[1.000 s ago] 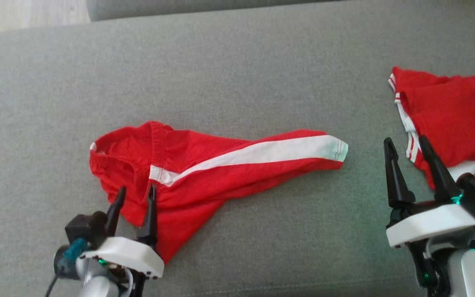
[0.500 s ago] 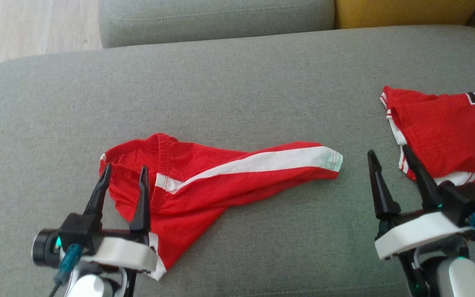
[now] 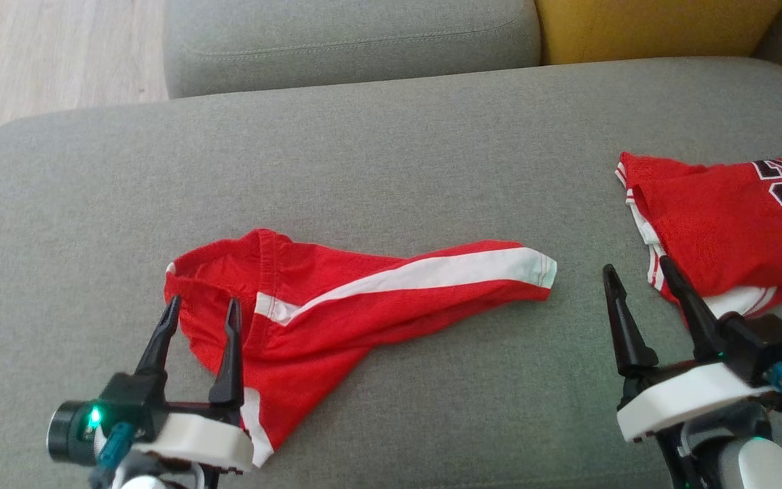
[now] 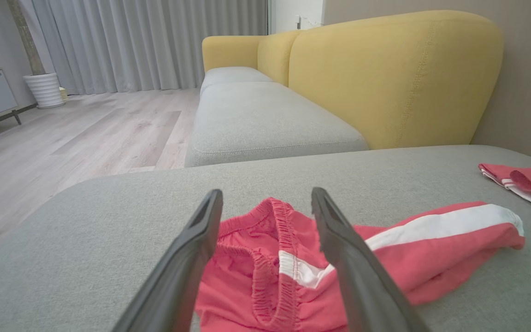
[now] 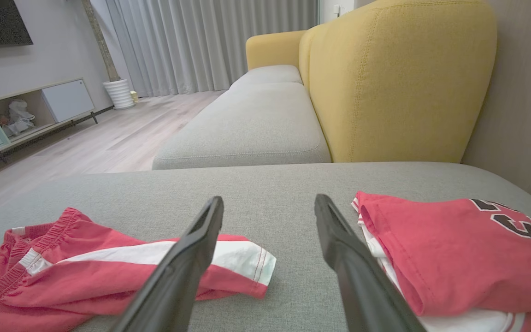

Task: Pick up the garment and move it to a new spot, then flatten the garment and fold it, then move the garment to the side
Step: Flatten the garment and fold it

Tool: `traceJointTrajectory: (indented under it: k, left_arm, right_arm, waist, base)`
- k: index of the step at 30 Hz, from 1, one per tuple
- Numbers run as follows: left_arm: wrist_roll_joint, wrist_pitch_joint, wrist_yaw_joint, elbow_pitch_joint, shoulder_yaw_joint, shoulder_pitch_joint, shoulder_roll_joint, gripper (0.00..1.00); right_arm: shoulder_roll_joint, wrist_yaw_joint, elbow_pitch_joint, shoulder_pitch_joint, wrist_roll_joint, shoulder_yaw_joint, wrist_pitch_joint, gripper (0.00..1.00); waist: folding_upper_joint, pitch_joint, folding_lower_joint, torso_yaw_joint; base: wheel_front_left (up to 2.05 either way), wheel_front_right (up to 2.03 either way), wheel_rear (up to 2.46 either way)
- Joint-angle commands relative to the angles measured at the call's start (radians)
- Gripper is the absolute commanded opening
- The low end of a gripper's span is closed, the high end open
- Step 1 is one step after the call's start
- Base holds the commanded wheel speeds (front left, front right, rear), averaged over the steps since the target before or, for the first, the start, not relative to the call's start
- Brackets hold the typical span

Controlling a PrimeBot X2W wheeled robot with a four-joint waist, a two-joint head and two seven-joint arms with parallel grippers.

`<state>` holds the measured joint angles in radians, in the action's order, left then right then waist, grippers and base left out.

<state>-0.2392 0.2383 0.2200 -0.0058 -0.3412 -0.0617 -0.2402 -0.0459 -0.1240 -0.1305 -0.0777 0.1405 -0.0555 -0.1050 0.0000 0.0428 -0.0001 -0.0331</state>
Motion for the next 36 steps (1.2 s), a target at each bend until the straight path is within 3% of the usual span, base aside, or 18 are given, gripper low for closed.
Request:
traceJointTrajectory:
  k: [1, 17, 26, 34, 35, 36]
  left_arm:
    - [0.001, 0.0, 0.007, -0.037, 0.038, 0.026, -0.019, 1.0]
    - [-0.023, -0.021, -0.001, -0.015, 0.022, 0.047, -0.01, 1.0]
    - [-0.11, -0.136, -0.147, 0.188, -0.045, 0.237, 0.027, 1.0]
    - [-0.163, -0.179, -0.195, 0.362, -0.041, 0.32, 0.039, 0.98]
    - [-0.165, -0.179, -0.198, 0.369, -0.042, 0.325, 0.04, 0.48]
    - [-0.164, -0.177, -0.199, 0.374, -0.043, 0.329, 0.039, 0.07]
  right_arm:
    - [-0.007, -0.007, -0.042, 0.018, -0.004, -0.024, -0.002, 1.0]
    - [-0.005, -0.007, -0.045, 0.02, 0.005, -0.014, -0.009, 1.0]
    - [-0.005, -0.007, -0.041, 0.05, 0.014, -0.03, -0.015, 1.0]
    - [-0.005, -0.007, -0.026, 0.06, 0.02, -0.027, -0.007, 1.0]
    - [-0.005, -0.007, -0.025, 0.061, 0.021, -0.025, -0.006, 1.0]
    - [-0.005, -0.007, -0.024, 0.062, 0.022, -0.024, -0.006, 1.0]
  waist:
    - [0.0, 0.001, 0.0001, 0.001]
    - [0.0, 0.014, 0.0001, 0.015]
    - [0.0, 0.083, 0.0001, 0.008]
    - [0.0, 0.114, 0.0001, -0.016]
    - [0.0, 0.116, 0.0001, -0.017]
    - [0.0, 0.118, 0.0001, -0.019]
  base:
    - [0.0, 0.0, 0.0]
    - [0.0, 0.0, 0.0]
    - [0.0, 0.0, 0.0]
    - [0.0, 0.0, 0.0]
    - [0.0, 0.0, 0.0]
    - [0.0, 0.0, 0.0]
